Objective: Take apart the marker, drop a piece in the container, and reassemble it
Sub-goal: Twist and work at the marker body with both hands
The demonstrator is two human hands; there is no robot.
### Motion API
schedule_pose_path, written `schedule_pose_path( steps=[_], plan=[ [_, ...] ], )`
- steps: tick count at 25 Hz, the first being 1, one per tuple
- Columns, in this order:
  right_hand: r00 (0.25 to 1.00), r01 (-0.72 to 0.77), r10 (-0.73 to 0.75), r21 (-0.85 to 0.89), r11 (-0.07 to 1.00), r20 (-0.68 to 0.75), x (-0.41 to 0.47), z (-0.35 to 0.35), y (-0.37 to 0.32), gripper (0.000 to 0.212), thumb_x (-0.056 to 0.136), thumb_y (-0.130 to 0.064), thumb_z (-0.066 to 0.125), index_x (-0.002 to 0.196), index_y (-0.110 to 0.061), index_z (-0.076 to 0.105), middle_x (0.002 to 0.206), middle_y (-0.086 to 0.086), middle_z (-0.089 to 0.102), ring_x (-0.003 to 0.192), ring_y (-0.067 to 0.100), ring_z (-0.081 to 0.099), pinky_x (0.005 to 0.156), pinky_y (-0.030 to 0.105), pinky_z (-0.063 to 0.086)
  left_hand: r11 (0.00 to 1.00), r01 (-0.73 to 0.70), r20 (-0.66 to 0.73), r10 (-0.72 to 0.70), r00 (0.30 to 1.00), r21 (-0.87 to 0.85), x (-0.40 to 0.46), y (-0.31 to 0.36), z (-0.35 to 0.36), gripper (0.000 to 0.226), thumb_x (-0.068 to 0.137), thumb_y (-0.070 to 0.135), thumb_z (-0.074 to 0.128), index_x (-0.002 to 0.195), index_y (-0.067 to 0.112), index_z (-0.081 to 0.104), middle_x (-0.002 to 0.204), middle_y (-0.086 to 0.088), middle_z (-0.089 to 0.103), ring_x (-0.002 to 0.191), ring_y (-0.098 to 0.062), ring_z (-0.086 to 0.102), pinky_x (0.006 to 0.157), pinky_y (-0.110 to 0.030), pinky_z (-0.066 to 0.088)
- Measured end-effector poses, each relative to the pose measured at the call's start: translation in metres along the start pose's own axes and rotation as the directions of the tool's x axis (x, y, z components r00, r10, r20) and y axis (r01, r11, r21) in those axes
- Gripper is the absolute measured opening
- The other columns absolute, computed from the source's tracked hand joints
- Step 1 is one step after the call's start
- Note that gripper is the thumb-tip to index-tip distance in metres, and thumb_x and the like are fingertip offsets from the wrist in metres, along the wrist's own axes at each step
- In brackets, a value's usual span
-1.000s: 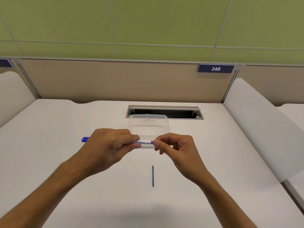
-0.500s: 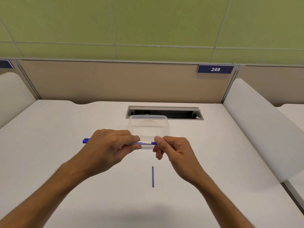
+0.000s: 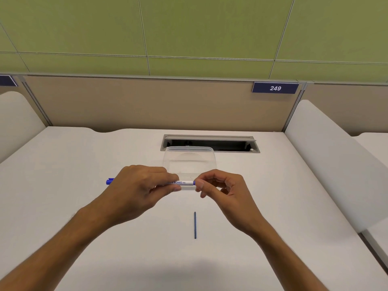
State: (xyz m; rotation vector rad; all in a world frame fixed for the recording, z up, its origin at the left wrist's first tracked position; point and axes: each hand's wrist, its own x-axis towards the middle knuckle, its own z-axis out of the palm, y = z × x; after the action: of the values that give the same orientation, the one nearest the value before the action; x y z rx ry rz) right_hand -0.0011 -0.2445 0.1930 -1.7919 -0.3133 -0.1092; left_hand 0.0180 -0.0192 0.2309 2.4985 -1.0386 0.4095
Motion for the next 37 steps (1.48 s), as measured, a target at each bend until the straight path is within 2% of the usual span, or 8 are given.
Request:
schedule_pose_path(
  steps=[2, 5, 10, 17, 24, 29, 33, 37],
  plan=[
    [1.000, -0.006, 0.006, -0.014, 1.000, 0.000, 0.0017, 0.0020, 0.0014, 0.032, 0.090, -0.048, 0.057, 0.079, -0.023, 0.073, 0.072, -0.008, 0.072, 0.064, 0.004, 0.062, 0.060, 0.008, 0.039, 0.999, -0.006, 0.010, 0.006, 1.000, 0.033, 0.0009, 0.0016, -0.0004, 0.018, 0.090, 0.037, 0.056, 0.091, 0.026, 0.070, 0.061, 0.015, 0.042, 0.050, -0.009, 0.037, 0.042, -0.032, 0.038],
    [1.000, -0.016, 0.016, -0.019, 1.000, 0.014, 0.0038, 0.0029, 0.0046, 0.039, 0.096, -0.045, 0.055, 0.074, -0.019, 0.073, 0.067, -0.005, 0.072, 0.061, 0.007, 0.063, 0.066, 0.011, 0.045, 0.999, -0.010, 0.024, 0.009, 1.000, 0.053, 0.0018, 0.0034, -0.0011, 0.018, 0.089, 0.035, 0.057, 0.091, 0.024, 0.071, 0.062, 0.016, 0.042, 0.050, -0.008, 0.038, 0.042, -0.031, 0.038],
    [0.999, -0.014, 0.014, -0.002, 1.000, 0.030, 0.0033, 0.0020, 0.0044, 0.026, 0.093, -0.038, 0.063, 0.077, -0.021, 0.074, 0.069, -0.004, 0.072, 0.065, 0.008, 0.065, 0.069, 0.028, 0.051, 0.999, -0.011, 0.021, 0.010, 1.000, 0.044, 0.0022, 0.0029, -0.0010, 0.021, 0.091, 0.038, 0.054, 0.092, 0.024, 0.071, 0.062, 0.016, 0.042, 0.050, -0.009, 0.038, 0.043, -0.031, 0.037],
    [1.000, 0.003, -0.002, -0.033, 0.999, 0.019, 0.0006, -0.0022, 0.0025, 0.001, 0.085, -0.028, 0.073, 0.085, -0.027, 0.073, 0.079, -0.011, 0.073, 0.073, 0.007, 0.068, 0.058, 0.019, 0.043, 0.998, 0.003, 0.039, -0.005, 0.999, 0.067, -0.0002, 0.0015, 0.0025, 0.029, 0.094, 0.044, 0.044, 0.090, 0.027, 0.068, 0.060, 0.012, 0.045, 0.051, -0.011, 0.037, 0.043, -0.030, 0.033],
    [0.997, -0.065, 0.065, 0.024, 0.998, 0.031, 0.0034, 0.0023, 0.0060, 0.041, 0.099, -0.042, 0.052, 0.074, -0.016, 0.071, 0.070, 0.005, 0.071, 0.061, 0.009, 0.062, 0.057, 0.007, 0.039, 0.997, -0.001, 0.040, -0.003, 0.999, 0.080, 0.0009, 0.0045, 0.0007, 0.019, 0.090, 0.035, 0.055, 0.091, 0.024, 0.071, 0.062, 0.016, 0.039, 0.050, -0.008, 0.035, 0.045, -0.022, 0.027],
    [0.996, -0.050, 0.044, 0.077, 0.996, 0.081, 0.0023, 0.0010, 0.0051, 0.026, 0.097, -0.026, 0.062, 0.075, -0.019, 0.073, 0.065, -0.004, 0.069, 0.058, 0.006, 0.061, 0.056, 0.005, 0.039, 0.996, 0.000, 0.049, -0.004, 0.999, 0.086, -0.0013, 0.0043, 0.0013, 0.020, 0.090, 0.036, 0.054, 0.091, 0.025, 0.070, 0.062, 0.016, 0.041, 0.049, -0.008, 0.037, 0.044, -0.021, 0.026],
    [0.997, -0.013, 0.010, 0.044, 0.999, 0.074, 0.0022, -0.0023, 0.0036, 0.008, 0.090, -0.024, 0.071, 0.083, -0.021, 0.075, 0.073, -0.005, 0.072, 0.066, 0.005, 0.065, 0.060, 0.012, 0.043, 0.996, 0.011, 0.037, -0.014, 0.999, 0.087, -0.0029, 0.0019, 0.0005, 0.019, 0.091, 0.037, 0.054, 0.091, 0.026, 0.070, 0.061, 0.014, 0.044, 0.050, -0.009, 0.038, 0.044, -0.025, 0.029],
    [0.998, -0.016, 0.016, 0.000, 1.000, 0.060, 0.0018, -0.0028, 0.0040, 0.002, 0.087, -0.025, 0.073, 0.085, -0.025, 0.074, 0.078, -0.008, 0.074, 0.070, 0.003, 0.067, 0.058, 0.009, 0.042, 0.995, 0.004, 0.034, -0.007, 0.999, 0.100, -0.0022, 0.0025, 0.0008, 0.019, 0.089, 0.036, 0.056, 0.091, 0.026, 0.071, 0.060, 0.012, 0.050, 0.049, -0.009, 0.037, 0.044, -0.023, 0.027]
  ],
)
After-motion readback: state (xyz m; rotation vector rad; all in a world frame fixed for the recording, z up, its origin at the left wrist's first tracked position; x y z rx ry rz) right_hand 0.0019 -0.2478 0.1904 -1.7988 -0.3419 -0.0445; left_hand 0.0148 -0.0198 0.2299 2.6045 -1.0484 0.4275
